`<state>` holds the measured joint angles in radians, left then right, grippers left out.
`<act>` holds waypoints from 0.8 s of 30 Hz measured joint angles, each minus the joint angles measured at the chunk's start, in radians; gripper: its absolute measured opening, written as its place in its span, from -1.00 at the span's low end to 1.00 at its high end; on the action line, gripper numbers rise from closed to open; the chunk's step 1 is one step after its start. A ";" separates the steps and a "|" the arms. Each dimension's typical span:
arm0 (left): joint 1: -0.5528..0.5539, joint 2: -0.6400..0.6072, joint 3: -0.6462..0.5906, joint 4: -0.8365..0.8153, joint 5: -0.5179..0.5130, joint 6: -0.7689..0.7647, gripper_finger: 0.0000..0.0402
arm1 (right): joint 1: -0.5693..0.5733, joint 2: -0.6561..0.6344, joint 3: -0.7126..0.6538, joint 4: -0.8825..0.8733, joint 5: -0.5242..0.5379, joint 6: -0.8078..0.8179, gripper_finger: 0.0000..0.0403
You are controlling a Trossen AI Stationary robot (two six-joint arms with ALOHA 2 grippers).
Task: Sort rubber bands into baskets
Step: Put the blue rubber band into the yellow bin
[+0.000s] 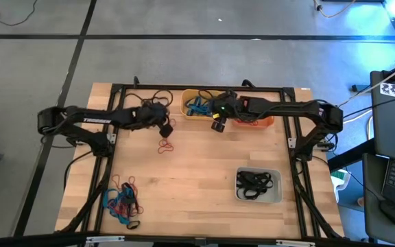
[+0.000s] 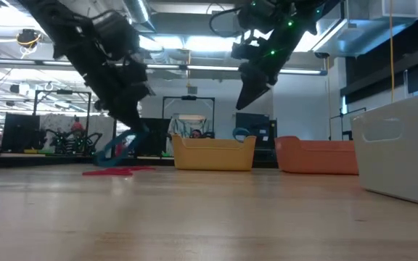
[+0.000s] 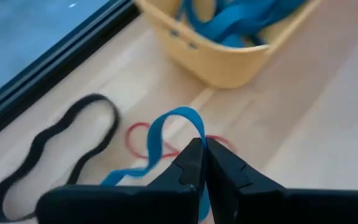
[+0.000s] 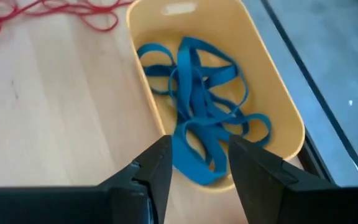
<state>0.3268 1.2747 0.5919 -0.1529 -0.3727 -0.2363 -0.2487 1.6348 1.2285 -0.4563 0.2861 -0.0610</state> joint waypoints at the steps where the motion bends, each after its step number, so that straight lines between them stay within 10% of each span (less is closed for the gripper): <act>1: -0.012 -0.009 0.000 0.007 0.011 0.001 -0.94 | 0.000 -0.006 0.000 -0.010 -0.002 0.000 -0.23; 24: -0.248 -0.084 0.037 0.143 0.256 0.149 -0.98 | 0.150 -0.127 -0.101 -0.139 0.053 0.033 -0.23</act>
<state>0.0789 1.1910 0.6285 -0.0102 -0.1169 -0.0872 -0.0989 1.5078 1.1279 -0.5951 0.3388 -0.0279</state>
